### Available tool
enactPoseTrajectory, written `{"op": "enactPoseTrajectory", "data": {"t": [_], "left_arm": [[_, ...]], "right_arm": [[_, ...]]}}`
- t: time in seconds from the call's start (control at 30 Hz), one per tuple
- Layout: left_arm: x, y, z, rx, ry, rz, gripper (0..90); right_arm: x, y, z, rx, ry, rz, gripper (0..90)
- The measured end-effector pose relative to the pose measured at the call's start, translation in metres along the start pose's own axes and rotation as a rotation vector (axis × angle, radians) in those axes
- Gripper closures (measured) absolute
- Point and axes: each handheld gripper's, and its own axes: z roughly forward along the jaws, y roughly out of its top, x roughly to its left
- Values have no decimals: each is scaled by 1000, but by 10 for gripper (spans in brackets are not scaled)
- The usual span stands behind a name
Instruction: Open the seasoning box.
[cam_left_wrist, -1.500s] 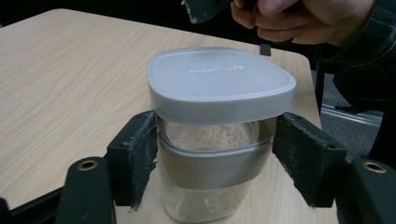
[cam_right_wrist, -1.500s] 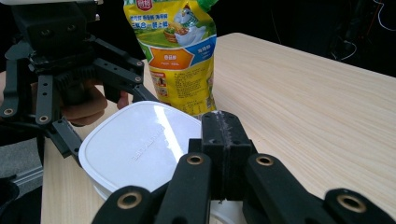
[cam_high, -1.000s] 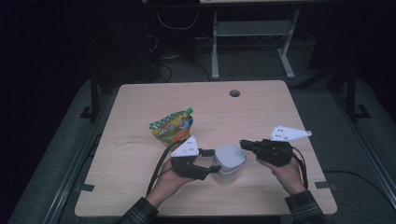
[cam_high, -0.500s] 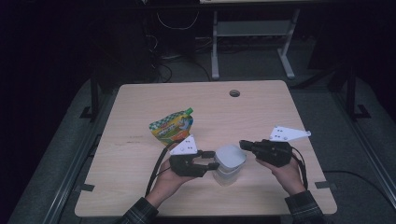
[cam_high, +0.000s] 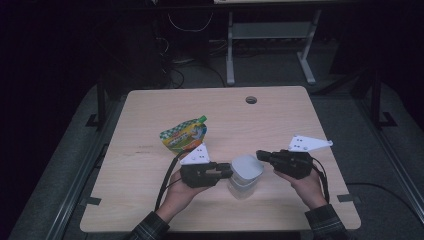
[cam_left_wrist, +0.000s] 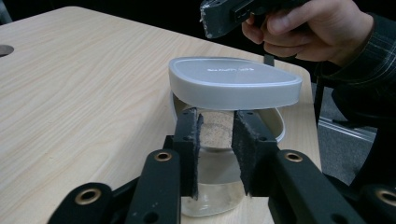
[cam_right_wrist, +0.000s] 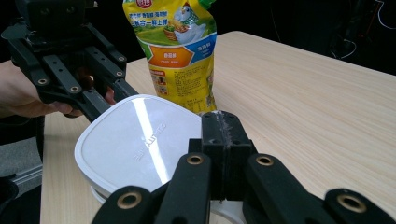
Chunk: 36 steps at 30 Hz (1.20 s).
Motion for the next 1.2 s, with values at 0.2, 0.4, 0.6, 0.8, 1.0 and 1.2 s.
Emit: {"op": "enactPoseTrajectory", "data": {"t": [0.2, 0.4, 0.6, 0.8, 1.0, 1.2], "left_arm": [[-1, 1, 1, 2, -20, -4, 832], [-2, 2, 3, 9, -26, 2, 900], [-3, 5, 2, 4, -22, 12, 900], [-4, 8, 1, -3, -22, 21, 900], [-4, 13, 1, -12, -25, 27, 900], [-4, 17, 1, -21, -30, 31, 900]], "right_arm": [[1, 0, 0, 0, 0, 1, 897], [1, 0, -1, 5, 3, -3, 898], [1, 0, -1, 26, 9, 0, 899], [0, -2, 0, 43, -7, -8, 899], [-2, -5, 1, 56, -12, -5, 899], [-1, -6, 4, 73, -10, -10, 899]]}}
